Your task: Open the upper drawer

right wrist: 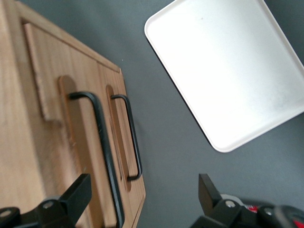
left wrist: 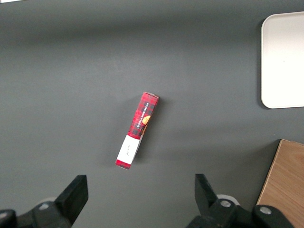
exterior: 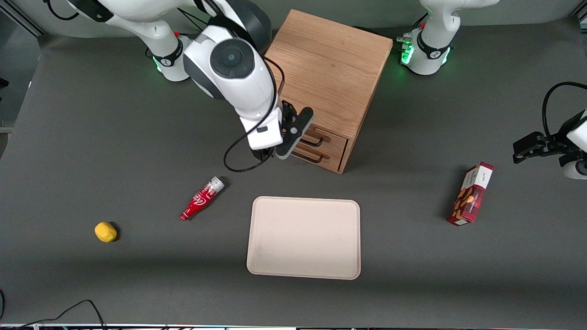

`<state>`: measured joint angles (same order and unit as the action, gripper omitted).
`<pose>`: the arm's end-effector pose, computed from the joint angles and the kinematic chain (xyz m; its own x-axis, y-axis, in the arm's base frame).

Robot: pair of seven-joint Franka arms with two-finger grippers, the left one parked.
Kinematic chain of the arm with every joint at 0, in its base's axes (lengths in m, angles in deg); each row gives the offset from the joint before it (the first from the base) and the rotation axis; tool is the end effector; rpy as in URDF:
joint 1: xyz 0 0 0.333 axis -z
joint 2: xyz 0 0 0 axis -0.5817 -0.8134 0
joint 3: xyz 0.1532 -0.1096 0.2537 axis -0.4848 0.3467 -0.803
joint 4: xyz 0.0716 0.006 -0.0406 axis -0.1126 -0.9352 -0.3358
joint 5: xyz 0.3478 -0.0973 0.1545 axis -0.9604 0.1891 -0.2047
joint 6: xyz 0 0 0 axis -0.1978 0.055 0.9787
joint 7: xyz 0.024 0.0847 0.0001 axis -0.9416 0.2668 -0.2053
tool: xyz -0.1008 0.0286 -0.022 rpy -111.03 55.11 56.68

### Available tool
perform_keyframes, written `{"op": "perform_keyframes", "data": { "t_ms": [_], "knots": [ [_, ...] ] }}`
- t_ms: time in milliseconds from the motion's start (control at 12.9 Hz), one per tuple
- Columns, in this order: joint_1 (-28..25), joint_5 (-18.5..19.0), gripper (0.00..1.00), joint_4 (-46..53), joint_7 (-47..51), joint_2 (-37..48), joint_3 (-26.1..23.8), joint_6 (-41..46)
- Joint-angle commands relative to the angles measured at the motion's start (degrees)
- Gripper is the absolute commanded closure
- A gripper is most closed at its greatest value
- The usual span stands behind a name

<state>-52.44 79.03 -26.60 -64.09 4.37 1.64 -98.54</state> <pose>0.5375 0.4625 0.4726 0.5885 0.8057 0.0666 0.8068 -0.5800 -0.1124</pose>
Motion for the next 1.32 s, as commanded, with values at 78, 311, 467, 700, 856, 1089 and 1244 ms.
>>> {"op": "perform_keyframes", "data": {
  "t_ms": [78,311,467,700,856,1089,1244],
  "knots": [
    [0.53,-1.02,0.0,1.78,-0.2,-4.6,-2.41,-2.25],
    [1.22,-4.0,0.0,0.64,-4.57,-5.14,-2.85,-2.44],
    [2.72,-5.87,0.0,-1.12,-5.56,-4.7,-3.63,-2.52],
    [3.25,-5.87,0.0,-3.05,-6.79,-4.7,-3.73,-3.74],
    [3.87,-5.34,0.0,-4.37,-7.05,-4.61,-3.73,-5.07],
    [4.74,-4.99,0.0,-4.29,-9.16,-4.7,-3.55,-5.25],
    [5.62,-4.99,0.0,-4.2,-10.66,-4.44,-2.94,-5.16]
  ]
}}
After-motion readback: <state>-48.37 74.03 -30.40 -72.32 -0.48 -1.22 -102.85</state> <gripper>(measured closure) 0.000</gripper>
